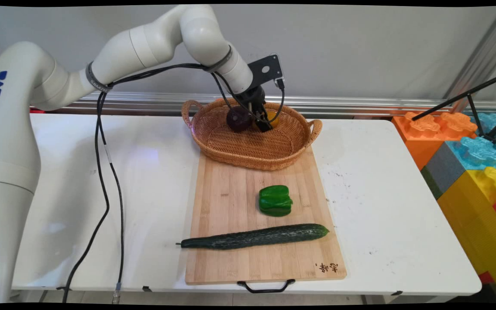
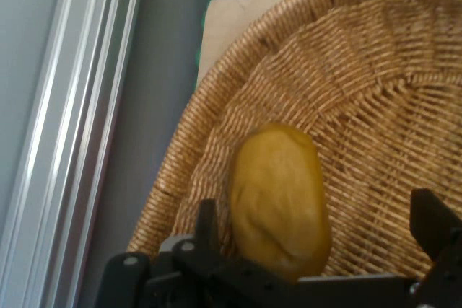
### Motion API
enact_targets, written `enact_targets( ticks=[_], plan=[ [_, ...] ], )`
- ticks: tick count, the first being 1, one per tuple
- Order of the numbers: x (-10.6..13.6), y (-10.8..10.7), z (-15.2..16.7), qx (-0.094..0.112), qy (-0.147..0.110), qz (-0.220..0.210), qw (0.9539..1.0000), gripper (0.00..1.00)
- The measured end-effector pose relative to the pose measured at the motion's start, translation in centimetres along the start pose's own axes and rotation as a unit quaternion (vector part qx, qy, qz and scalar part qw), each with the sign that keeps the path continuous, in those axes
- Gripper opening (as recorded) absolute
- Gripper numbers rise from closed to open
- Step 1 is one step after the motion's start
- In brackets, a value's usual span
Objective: Pick up the potato from the vegetable basket
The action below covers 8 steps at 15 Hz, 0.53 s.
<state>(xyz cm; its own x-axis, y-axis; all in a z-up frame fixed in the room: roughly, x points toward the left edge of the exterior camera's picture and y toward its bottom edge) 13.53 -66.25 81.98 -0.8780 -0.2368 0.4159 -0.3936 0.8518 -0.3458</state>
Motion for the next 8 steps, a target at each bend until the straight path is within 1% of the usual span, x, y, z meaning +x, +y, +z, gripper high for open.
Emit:
enact_targets(
  ticks=[4,8],
  plan=[
    [-0.6,-0.1,1.3,0.004,-0.002,-0.003,1.0000,1.00],
    [-1.0,-0.1,2.5,0.009,0.003,-0.008,0.9999,1.00]
  ],
)
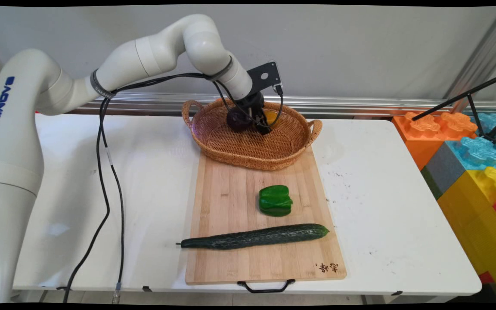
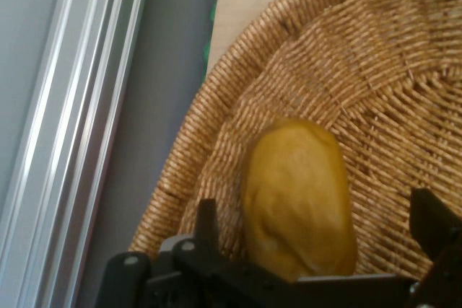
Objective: Pick up the potato from the vegetable basket, then place the picked object on the cutting board
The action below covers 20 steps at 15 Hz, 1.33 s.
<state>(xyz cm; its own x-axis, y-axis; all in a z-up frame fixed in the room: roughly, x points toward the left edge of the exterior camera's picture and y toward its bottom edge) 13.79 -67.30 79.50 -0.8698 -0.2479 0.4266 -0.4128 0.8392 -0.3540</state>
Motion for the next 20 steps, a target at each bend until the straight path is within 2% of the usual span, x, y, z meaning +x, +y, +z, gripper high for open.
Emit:
enact_targets(
  ticks=[1,2,10,14,17,20],
  plan=[
    [0.0,0.0,0.2,0.002,0.002,-0.002,1.0000,1.00],
    [-0.1,0.1,0.4,0.003,0.004,-0.003,1.0000,0.00],
    [-0.6,0.9,-0.2,0.022,0.015,-0.013,0.9996,0.00],
    [0.3,2.8,-3.1,0.027,0.028,-0.021,0.9990,0.00],
    [1.5,4.5,-6.7,0.022,0.045,-0.030,0.9983,0.00],
    [2.4,5.2,-10.2,0.015,0.054,-0.031,0.9980,0.00]
  ],
)
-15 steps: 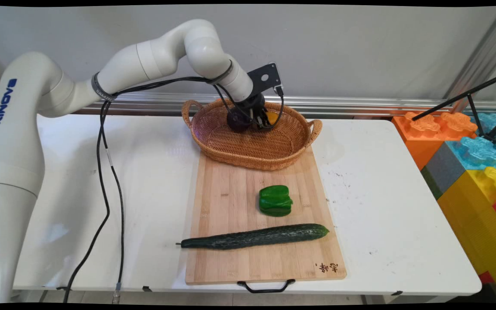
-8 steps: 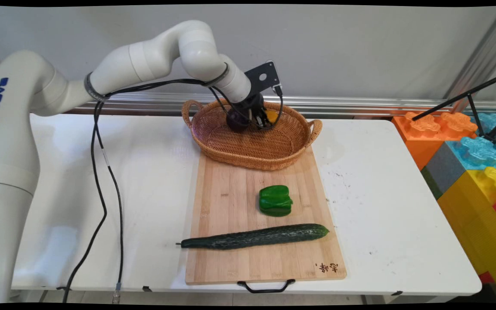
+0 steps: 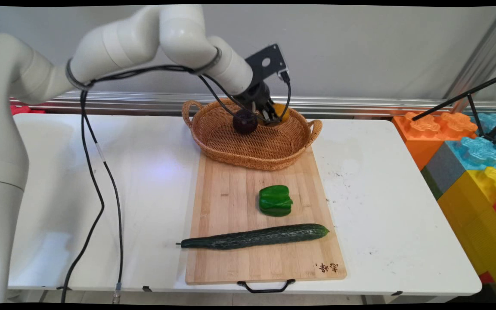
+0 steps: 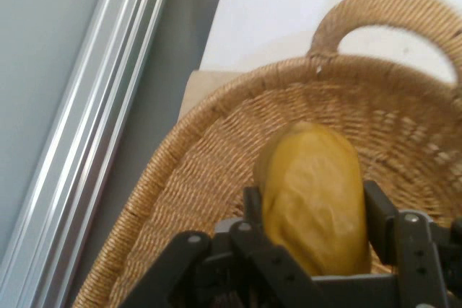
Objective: Place the picked object on the cutting board
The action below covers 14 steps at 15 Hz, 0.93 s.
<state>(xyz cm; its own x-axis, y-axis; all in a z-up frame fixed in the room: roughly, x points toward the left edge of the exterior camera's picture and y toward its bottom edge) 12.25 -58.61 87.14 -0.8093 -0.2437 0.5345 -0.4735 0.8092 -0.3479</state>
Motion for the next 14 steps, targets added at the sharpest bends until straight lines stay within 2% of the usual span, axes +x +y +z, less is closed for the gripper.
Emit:
enact_targets(
  ticks=[3,4,6,9,14],
  plan=[
    [0.9,0.5,-4.4,-0.020,-0.001,0.005,0.9998,0.00],
    [0.9,0.8,-6.1,-0.033,-0.006,0.008,0.9994,0.00],
    [0.1,1.4,-10.0,-0.067,-0.025,0.014,0.9973,0.00],
    [-1.8,2.2,-13.8,-0.103,-0.049,0.022,0.9933,0.00],
    [-5.2,3.5,-16.0,-0.134,-0.067,0.032,0.9881,0.00]
  ],
)
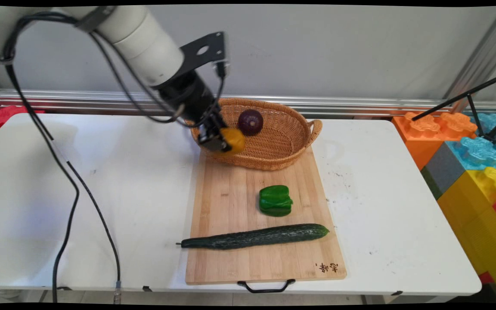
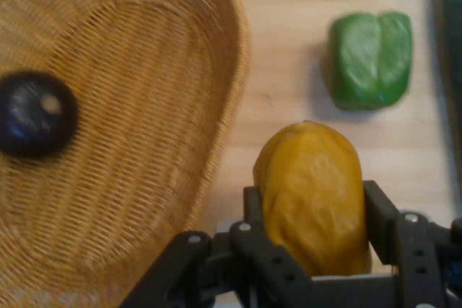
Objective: Place the picked object on the cutting board
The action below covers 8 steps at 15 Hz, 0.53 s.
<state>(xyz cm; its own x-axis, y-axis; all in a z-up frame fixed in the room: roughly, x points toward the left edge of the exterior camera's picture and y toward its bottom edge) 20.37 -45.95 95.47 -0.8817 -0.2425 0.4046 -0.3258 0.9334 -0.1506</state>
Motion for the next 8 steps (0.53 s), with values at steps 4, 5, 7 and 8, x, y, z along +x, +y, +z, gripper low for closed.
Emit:
enact_targets(
  ticks=[4,5,7,8],
  plan=[
    [-2.6,1.5,1.9,-0.020,-0.012,-0.003,0.9997,0.00],
    [-3.1,1.7,2.7,-0.026,-0.015,-0.004,0.9996,0.00],
    [-4.2,2.2,4.6,-0.038,-0.018,-0.005,0.9991,0.00],
    [-4.6,2.4,5.4,-0.044,-0.019,-0.005,0.9989,0.00]
  ],
)
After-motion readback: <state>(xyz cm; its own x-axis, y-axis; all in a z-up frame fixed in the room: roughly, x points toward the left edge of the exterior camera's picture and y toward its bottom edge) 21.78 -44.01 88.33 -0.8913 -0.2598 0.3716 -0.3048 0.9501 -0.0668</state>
